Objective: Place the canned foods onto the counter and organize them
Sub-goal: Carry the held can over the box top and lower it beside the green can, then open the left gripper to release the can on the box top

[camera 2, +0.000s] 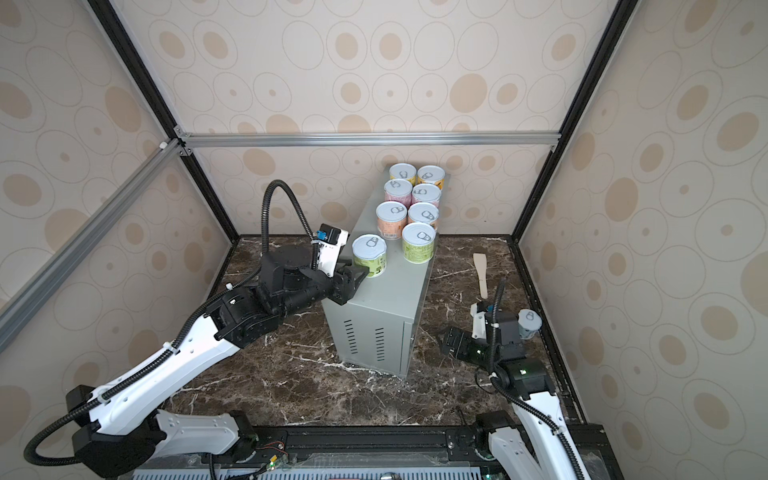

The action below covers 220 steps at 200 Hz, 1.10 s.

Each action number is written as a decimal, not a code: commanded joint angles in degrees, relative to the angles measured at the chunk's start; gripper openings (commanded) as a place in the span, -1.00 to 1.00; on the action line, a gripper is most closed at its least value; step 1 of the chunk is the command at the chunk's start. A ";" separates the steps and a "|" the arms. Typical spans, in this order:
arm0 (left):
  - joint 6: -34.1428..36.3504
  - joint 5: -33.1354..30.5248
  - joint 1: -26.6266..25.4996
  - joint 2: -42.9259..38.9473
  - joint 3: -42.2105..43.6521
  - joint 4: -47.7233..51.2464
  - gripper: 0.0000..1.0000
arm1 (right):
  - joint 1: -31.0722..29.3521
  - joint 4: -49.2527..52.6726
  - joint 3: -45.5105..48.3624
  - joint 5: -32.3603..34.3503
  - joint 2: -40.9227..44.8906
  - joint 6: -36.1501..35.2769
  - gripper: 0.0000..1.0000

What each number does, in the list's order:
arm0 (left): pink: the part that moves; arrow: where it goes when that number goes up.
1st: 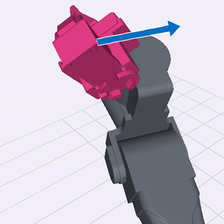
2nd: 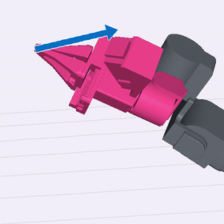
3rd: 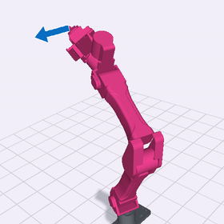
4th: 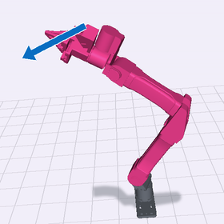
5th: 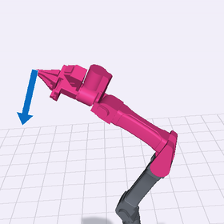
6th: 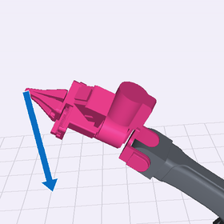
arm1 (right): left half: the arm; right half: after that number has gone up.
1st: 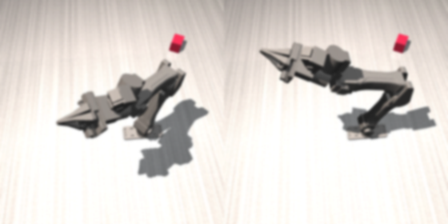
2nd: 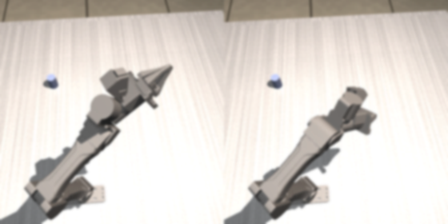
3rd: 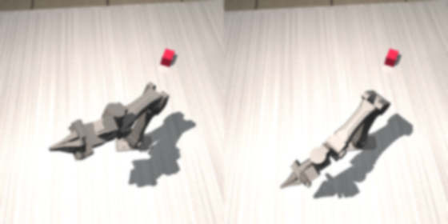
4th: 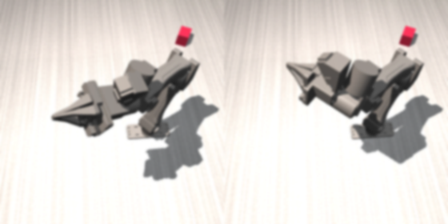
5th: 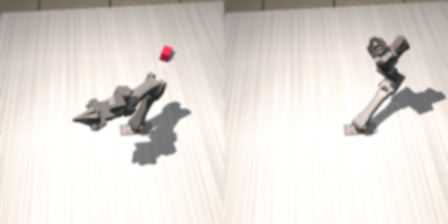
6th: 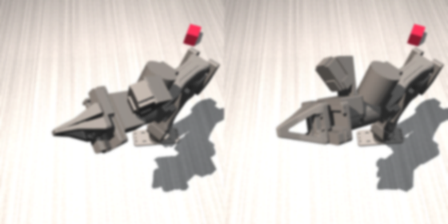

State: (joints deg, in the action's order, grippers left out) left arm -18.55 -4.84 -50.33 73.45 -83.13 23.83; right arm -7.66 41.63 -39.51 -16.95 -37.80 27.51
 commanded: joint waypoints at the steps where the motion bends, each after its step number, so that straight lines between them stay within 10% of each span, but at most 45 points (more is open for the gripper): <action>1: -0.98 -2.59 -0.43 1.21 -0.41 -3.15 0.00 | 0.28 -0.75 1.19 -0.01 -0.08 -0.73 0.99; 220: -0.30 -2.10 0.06 13.04 -8.40 -4.28 -0.01 | 0.26 -0.78 1.61 -0.47 0.29 -0.72 0.98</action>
State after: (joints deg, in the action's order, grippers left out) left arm -18.74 -7.40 -50.26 86.04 -90.37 17.96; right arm -7.66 40.71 -37.78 -17.17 -37.82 27.33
